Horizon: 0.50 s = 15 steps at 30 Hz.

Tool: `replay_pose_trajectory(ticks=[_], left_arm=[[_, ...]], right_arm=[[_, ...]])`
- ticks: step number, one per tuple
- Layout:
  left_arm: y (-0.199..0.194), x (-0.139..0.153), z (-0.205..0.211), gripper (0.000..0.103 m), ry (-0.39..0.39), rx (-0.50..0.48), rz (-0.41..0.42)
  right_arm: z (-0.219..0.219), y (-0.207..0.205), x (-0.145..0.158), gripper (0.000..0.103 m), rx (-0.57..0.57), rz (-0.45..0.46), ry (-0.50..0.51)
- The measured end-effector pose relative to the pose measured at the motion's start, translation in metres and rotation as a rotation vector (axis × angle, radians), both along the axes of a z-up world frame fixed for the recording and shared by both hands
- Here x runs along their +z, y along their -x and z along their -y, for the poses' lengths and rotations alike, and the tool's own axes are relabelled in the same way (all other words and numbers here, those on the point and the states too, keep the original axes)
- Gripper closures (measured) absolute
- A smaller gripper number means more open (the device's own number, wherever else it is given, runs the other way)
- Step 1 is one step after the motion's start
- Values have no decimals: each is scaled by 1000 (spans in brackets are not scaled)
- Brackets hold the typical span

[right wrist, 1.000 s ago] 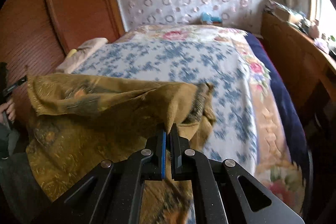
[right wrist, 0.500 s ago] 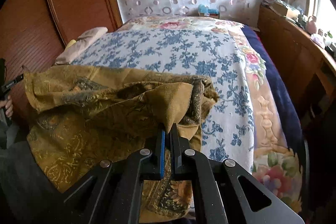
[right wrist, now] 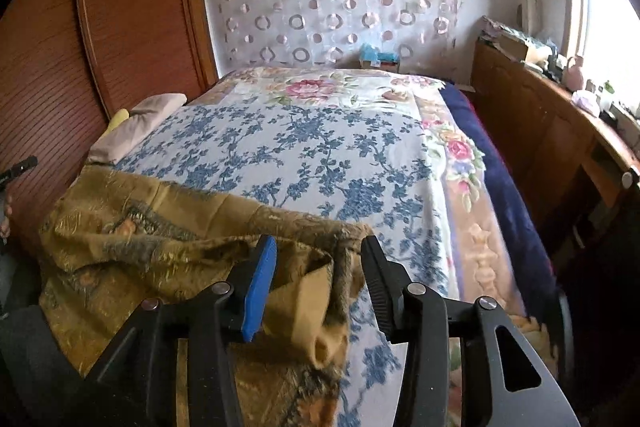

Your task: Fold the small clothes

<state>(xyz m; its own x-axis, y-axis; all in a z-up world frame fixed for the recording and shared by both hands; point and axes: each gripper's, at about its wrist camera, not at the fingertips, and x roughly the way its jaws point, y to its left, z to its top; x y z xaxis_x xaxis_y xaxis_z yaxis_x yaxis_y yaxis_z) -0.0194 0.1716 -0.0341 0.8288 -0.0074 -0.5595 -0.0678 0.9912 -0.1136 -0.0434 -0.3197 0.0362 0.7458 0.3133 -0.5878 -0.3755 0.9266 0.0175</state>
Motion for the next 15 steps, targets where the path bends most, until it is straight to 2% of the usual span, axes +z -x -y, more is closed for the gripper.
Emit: replay_pose_trajectory(ticks=[7,15], left_arm=[[-38,-11,10,28,-42,-29,-33],[-74,-36,14,28,-60,-58,-150]], right_arm=[[-9,-33,-17,57,-4,-41,46],[-4,-71,-34,57,-48,-103,60]])
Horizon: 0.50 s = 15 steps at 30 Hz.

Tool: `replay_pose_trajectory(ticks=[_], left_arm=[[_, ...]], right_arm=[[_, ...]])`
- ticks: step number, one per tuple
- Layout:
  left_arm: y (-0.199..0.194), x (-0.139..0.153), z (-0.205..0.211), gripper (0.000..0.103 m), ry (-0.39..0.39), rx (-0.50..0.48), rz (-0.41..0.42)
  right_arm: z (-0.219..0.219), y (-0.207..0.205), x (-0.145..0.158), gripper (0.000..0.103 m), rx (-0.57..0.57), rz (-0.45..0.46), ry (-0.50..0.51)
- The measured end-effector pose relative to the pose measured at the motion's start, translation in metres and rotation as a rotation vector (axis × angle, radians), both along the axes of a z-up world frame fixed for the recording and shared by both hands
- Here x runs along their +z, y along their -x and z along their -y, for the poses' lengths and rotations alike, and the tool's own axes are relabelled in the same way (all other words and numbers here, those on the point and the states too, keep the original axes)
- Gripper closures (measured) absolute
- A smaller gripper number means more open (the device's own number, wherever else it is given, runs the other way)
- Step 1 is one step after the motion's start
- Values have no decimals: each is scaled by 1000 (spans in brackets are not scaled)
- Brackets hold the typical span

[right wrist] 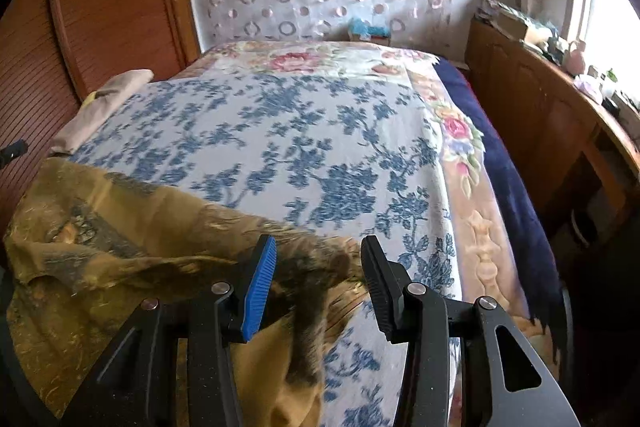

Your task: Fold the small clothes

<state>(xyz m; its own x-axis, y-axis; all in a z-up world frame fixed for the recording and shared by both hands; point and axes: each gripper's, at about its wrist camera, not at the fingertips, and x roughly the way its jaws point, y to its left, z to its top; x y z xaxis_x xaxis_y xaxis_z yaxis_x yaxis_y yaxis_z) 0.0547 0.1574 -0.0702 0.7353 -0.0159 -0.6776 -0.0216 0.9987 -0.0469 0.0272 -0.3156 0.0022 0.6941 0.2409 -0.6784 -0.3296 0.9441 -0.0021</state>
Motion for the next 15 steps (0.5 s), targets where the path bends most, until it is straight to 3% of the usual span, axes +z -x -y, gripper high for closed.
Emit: replay_pose_trajectory(ticks=[5,9,15], left_arm=[[-6,-21,1,28,-14,-17,-76],[-13,-32,0,28,-11,-11,-123],[-18,-43,-1,28,-4,-9,-153]], right_arm=[[-2,-7,-10,57,-1,-33,11],[0,-12,-16,46,-16,-53,22],[2,-16,-20,40,-13,-55,14]])
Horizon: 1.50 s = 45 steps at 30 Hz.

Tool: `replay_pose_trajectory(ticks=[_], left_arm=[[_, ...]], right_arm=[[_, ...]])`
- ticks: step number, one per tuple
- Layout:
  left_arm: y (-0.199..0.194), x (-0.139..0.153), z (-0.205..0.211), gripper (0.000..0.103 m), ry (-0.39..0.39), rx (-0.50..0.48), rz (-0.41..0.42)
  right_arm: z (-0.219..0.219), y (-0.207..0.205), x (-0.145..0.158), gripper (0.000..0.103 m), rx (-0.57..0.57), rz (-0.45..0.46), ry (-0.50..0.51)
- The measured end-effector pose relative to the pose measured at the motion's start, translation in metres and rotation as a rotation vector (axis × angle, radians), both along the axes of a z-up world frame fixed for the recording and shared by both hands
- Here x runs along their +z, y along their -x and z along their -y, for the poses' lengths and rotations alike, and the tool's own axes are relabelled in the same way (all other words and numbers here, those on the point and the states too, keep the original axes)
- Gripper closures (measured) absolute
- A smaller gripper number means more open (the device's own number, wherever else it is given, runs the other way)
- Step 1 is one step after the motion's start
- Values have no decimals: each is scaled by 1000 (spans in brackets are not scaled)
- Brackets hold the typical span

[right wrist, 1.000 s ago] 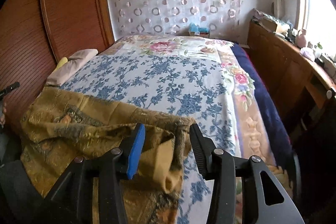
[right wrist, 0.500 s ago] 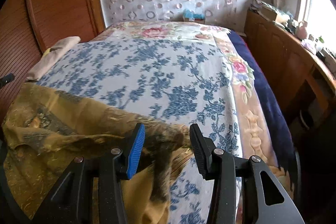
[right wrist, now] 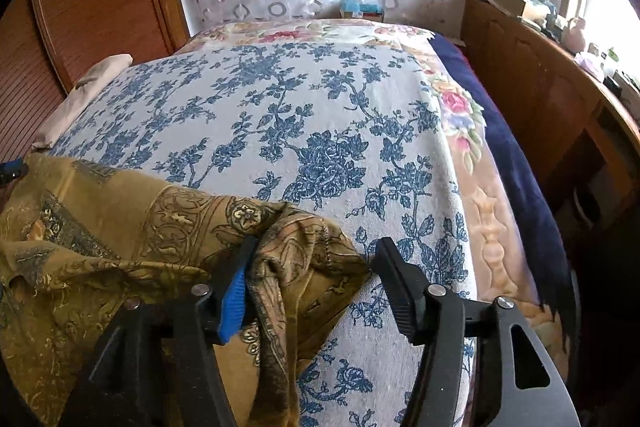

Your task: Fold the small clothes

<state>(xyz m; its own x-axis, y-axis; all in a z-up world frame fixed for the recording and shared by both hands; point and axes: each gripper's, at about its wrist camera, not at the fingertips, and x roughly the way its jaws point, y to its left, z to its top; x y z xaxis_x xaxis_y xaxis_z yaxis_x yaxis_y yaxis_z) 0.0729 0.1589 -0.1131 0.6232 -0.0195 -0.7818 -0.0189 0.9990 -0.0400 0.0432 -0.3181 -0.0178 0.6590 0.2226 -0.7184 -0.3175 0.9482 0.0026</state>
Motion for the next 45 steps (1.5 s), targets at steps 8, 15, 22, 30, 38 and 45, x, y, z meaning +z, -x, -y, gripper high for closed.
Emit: replay_pose_trajectory(ticks=[8,15,22,30,38,45], left_arm=[[-1,-2,0,27,2,0,12],[-1,-3,1,27,1,0,12],[-1,-3,1,27,0,1,11],[-7,2,2,46,51,-31,-2],[-5,8,10,91,73,-63,15],[43,57,12,95,171,-66,204]], right_arm=[[-1,0,-5,37,3,14,3],[-6,1,-5,38,41,7,8],[-9,3,-4,56,80,4,8],[-15,13,-4,87,123,14,-10],[-16,26,8,89,132,54,-39],[-12,52,40,91,129,133,-104]])
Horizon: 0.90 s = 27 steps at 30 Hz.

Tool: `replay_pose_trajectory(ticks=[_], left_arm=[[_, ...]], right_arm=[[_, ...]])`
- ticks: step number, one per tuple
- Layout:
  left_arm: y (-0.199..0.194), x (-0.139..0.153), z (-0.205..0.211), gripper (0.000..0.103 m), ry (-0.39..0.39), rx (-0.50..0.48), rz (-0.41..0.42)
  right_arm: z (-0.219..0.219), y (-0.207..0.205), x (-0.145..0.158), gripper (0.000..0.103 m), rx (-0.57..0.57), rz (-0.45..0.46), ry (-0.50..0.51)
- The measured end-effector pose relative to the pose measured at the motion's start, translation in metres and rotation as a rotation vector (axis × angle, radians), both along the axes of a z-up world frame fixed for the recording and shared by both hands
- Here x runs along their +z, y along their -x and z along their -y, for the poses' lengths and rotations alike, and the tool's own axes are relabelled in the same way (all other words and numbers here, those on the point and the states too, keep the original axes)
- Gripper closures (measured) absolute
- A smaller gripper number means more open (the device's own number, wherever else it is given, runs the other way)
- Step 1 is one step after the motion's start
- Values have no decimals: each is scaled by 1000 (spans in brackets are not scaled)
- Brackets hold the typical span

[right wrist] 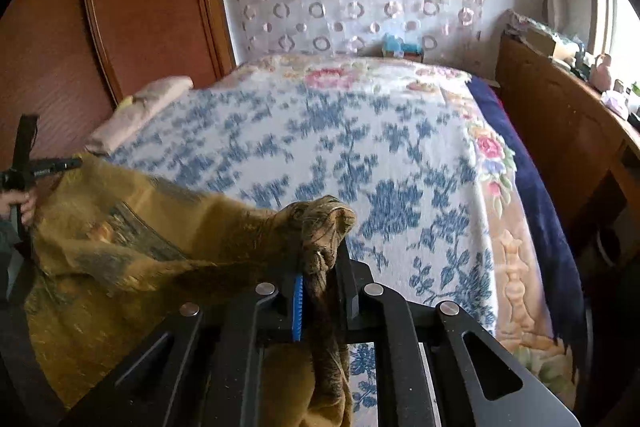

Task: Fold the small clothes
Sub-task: 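Lift the held shirt high with both grippers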

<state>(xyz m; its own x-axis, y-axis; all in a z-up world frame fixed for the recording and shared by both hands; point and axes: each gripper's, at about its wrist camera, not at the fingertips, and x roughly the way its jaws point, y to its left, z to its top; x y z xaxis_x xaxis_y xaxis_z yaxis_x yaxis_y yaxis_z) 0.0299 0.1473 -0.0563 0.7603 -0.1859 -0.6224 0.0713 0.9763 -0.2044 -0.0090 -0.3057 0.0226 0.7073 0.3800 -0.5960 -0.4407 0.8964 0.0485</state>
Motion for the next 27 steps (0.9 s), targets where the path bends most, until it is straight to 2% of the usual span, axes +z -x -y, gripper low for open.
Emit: replay_pose_trajectory(ticks=[8,17,20,27], left_arm=[[47,78,12,96,-40,19,217],[64,184,10,96,-78,52,482],[69,210,7,96,-100,64,539],[86,256,-4,96,-125,75,647]], right_arm=[[1,46,58,92,35,139,-54],[16,83,152,92,69,327,-85],[23,99,183,92,79,396,-105],[30,130,233,92,80,512,-102]])
